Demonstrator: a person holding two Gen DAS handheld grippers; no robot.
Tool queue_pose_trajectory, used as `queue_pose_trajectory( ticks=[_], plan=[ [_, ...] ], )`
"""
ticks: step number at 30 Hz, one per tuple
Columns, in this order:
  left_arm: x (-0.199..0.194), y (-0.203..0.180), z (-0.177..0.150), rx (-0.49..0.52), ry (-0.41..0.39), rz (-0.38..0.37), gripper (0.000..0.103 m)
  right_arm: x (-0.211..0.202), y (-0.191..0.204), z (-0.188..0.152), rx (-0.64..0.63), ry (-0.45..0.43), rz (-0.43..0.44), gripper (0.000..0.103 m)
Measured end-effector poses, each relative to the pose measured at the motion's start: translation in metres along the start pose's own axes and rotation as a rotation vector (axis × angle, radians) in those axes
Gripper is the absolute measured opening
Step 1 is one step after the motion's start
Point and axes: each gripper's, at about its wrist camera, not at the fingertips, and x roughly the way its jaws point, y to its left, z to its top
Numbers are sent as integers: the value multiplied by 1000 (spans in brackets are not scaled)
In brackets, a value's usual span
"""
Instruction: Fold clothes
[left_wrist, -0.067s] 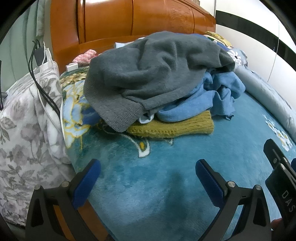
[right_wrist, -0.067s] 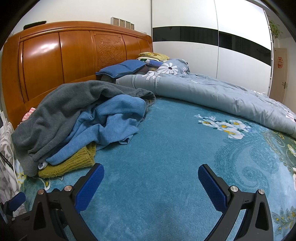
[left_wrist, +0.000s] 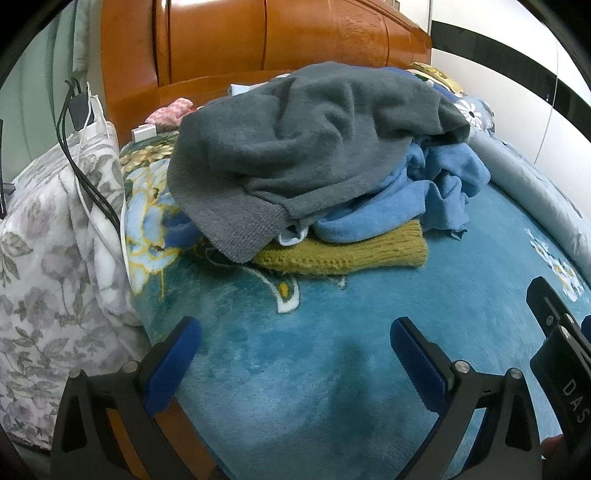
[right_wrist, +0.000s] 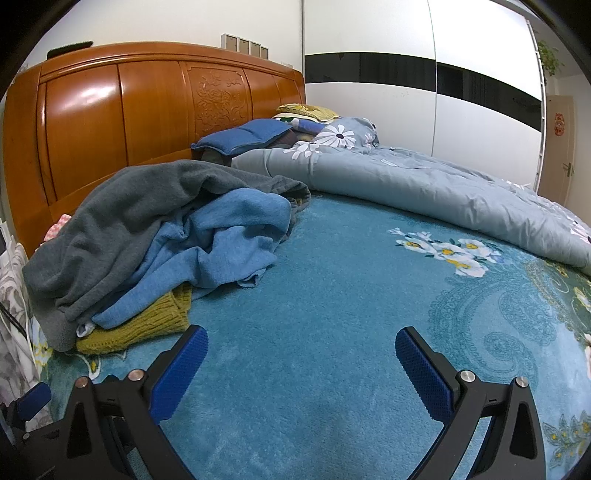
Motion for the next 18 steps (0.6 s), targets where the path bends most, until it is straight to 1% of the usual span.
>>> queue_pose_trajectory(
  ticks=[2,10,18],
  plan=[
    [-1,0,0,0,-3,-1,102,0,0,-1,-2,-12,-1,103],
    [0,-1,-5,6,-5,0,102,0,0,0,-1,-1,-1,103],
    [0,-2,-6,14,-7,-5,102,-1,0,0,-8,-8,4,103]
  ],
)
